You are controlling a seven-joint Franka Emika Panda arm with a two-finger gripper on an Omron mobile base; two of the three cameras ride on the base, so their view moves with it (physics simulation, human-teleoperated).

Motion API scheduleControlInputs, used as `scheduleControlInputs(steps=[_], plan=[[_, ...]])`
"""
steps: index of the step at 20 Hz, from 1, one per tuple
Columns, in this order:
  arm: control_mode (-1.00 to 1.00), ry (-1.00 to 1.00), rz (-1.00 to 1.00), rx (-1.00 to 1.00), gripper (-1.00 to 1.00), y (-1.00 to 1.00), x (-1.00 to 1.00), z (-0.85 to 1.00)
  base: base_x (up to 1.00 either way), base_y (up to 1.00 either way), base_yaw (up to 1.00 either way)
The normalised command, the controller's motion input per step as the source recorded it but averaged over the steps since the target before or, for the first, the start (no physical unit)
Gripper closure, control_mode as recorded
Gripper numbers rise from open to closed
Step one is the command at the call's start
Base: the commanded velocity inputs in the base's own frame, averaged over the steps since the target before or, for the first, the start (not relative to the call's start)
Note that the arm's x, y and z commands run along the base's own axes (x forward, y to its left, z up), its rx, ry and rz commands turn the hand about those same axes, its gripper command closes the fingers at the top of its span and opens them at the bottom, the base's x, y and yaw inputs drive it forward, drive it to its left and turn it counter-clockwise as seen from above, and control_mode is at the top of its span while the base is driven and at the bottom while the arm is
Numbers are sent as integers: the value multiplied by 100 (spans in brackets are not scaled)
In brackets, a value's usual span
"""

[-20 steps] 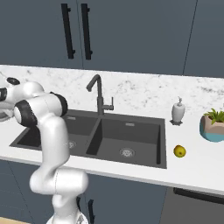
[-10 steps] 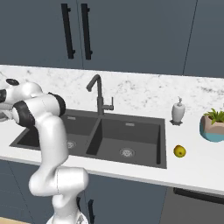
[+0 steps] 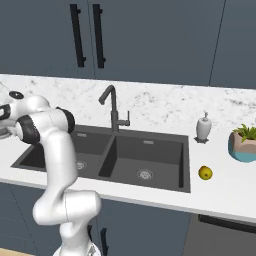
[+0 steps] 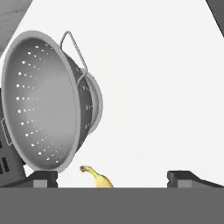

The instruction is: Put the colander in the sink, put the banana, pear in the colander, and turn on the sink faucet and pour water over the colander.

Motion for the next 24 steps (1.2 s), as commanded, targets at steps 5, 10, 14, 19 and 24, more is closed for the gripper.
scheduleControlInputs(steps=[5, 10, 14, 19, 24], plan=[[-100, 4, -6, -1, -100, 21, 33, -12, 0, 0, 0], [-100, 3, -4, 0, -100, 28, 28, -3, 0, 0, 0], [-100, 8, -1, -1, -100, 7, 19, -18, 0, 0, 0], [-100, 3, 0, -4, -100, 9, 3, -19, 0, 0, 0], [-100, 1, 0, -8, -100, 20, 3, -28, 0, 0, 0]])
